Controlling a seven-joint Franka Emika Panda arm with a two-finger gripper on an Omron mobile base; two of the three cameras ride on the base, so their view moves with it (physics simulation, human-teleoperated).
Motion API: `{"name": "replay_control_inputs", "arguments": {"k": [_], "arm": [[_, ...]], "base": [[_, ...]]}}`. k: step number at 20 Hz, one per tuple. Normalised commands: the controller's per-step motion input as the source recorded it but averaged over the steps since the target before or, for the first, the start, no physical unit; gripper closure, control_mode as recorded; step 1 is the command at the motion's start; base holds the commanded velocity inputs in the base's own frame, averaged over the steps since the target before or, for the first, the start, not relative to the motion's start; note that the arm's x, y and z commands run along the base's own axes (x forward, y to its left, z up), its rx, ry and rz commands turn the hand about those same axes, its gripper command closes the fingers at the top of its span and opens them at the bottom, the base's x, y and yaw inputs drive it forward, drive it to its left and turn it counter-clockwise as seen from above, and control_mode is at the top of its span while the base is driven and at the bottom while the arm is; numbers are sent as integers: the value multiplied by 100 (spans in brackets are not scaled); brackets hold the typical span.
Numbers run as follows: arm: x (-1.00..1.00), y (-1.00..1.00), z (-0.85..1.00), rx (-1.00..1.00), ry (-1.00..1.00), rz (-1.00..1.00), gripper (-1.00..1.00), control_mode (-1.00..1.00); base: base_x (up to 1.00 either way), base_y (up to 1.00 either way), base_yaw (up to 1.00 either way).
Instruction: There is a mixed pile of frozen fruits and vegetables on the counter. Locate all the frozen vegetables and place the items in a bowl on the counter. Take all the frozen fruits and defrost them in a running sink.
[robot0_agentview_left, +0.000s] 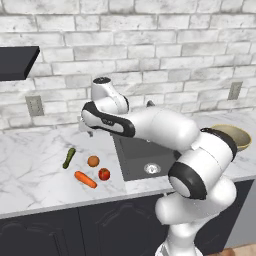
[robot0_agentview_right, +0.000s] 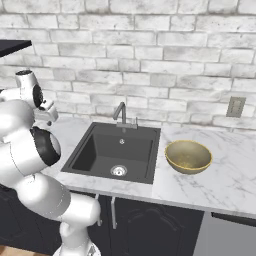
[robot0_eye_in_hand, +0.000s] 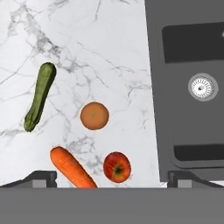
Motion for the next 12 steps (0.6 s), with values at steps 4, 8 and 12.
{"name": "replay_control_inputs", "arguments": {"k": [4, 8, 12], "arm": [[14, 25, -12, 0, 0, 0, -100, -100], [11, 24, -10, 0, 1, 0, -100, -100], [11, 23, -10, 0, 2, 0, -100, -100]], "base": [[0, 0, 0], [0, 0, 0], [0, 0, 0]]}}
